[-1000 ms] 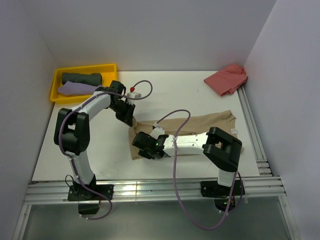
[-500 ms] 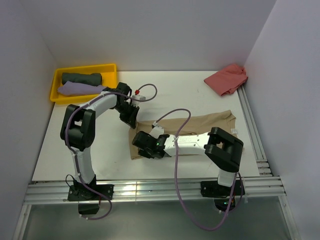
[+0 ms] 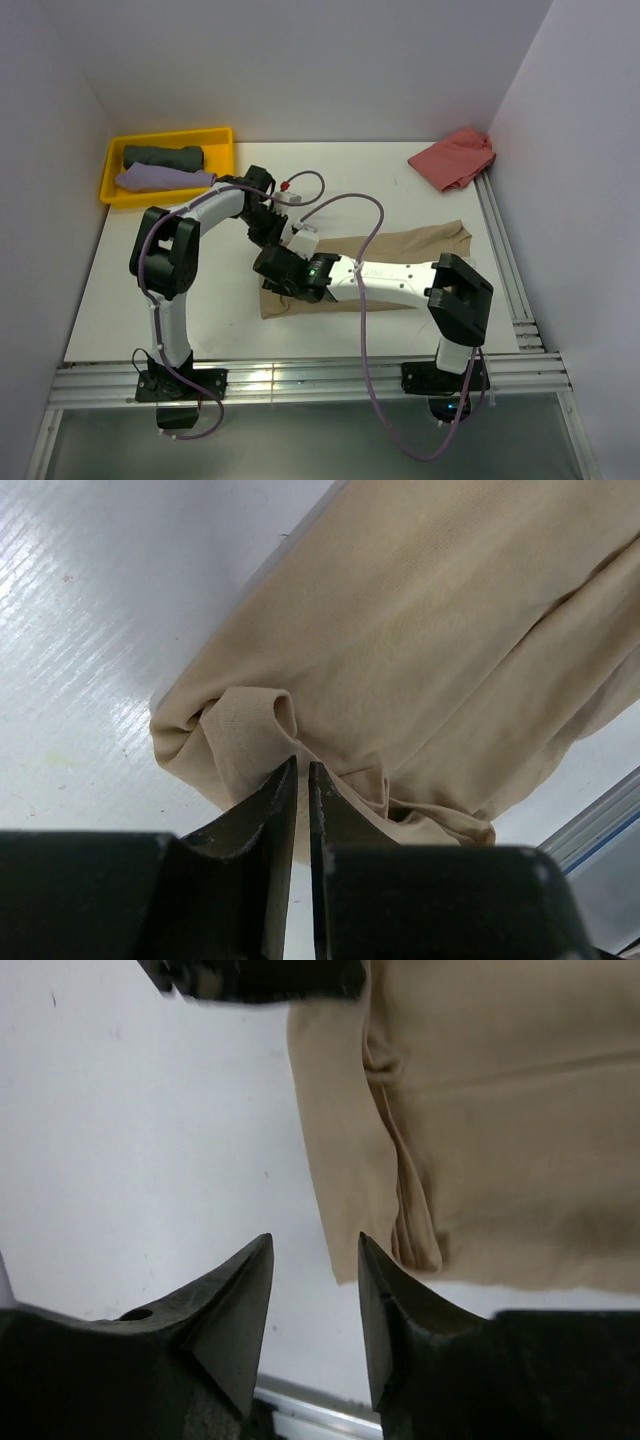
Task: Roll the t-shirts
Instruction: Roll the tshirt
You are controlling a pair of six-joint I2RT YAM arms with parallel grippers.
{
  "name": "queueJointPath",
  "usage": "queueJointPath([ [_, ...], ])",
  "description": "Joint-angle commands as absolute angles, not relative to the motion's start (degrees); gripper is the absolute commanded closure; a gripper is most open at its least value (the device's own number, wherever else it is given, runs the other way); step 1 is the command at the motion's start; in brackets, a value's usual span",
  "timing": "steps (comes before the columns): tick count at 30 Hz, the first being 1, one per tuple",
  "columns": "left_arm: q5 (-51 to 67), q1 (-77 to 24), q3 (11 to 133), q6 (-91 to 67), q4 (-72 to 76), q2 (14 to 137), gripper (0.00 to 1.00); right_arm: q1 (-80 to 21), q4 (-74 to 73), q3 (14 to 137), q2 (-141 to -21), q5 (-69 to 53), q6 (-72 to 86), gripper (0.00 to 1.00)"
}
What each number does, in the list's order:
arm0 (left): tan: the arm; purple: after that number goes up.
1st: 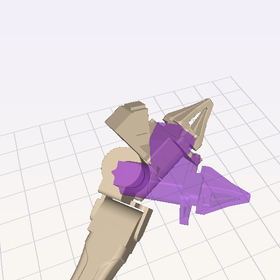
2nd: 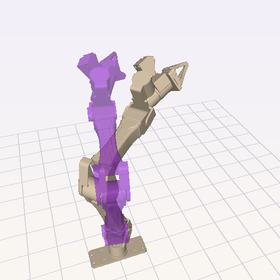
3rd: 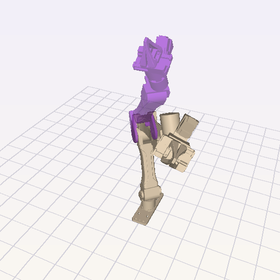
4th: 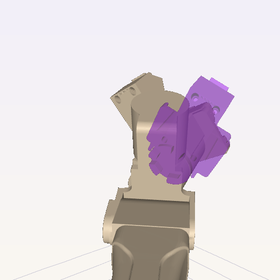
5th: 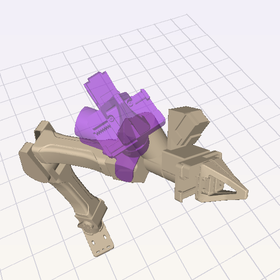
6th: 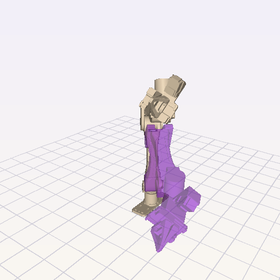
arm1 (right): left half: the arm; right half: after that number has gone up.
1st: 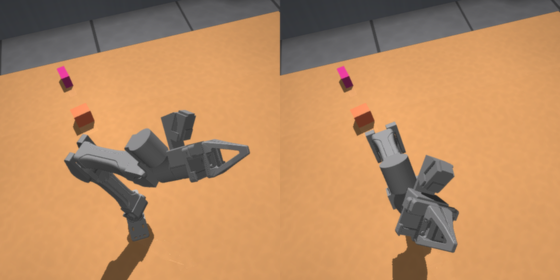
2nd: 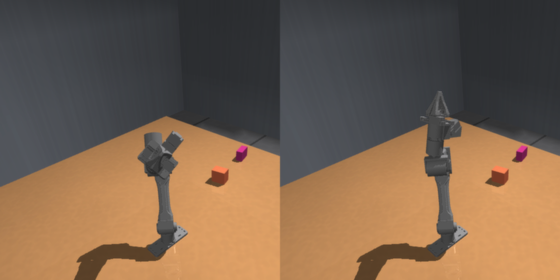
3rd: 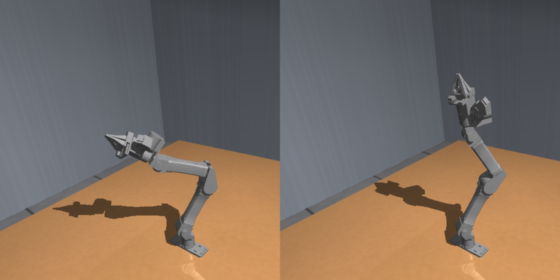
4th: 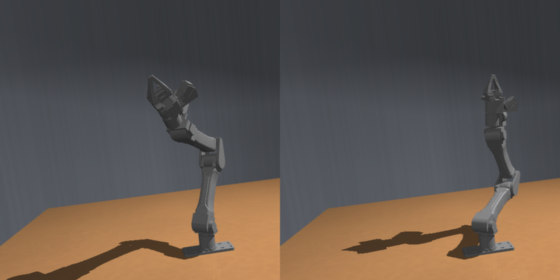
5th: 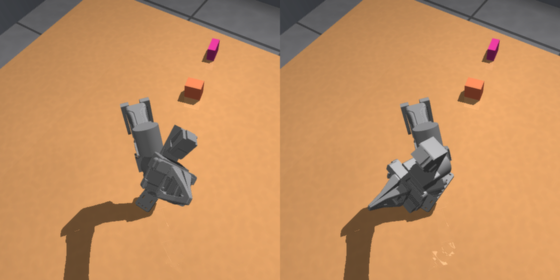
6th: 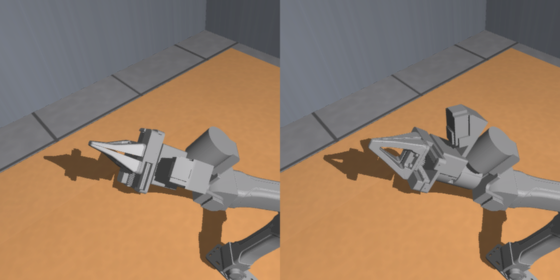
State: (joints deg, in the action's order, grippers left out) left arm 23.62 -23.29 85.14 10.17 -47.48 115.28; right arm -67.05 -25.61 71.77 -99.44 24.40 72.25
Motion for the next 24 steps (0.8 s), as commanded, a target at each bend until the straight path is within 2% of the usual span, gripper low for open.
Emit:
queueJointPath([
  [1,23.3,-23.6,87.5,9.6,-47.5,115.2,0.85,-64.4,-25.7,75.6,-101.4,28.0,63.4,0.52],
  [10,23.2,-23.8,90.2,9.9,-49.3,116.2,0.83,-59.1,-18.2,78.9,-107.0,22.4,51.3,0.47],
  [24,22.9,-23.9,90.0,9.9,-49.3,117.2,0.83,-58.7,-14.0,79.1,-112.1,18.1,52.0,0.42],
])
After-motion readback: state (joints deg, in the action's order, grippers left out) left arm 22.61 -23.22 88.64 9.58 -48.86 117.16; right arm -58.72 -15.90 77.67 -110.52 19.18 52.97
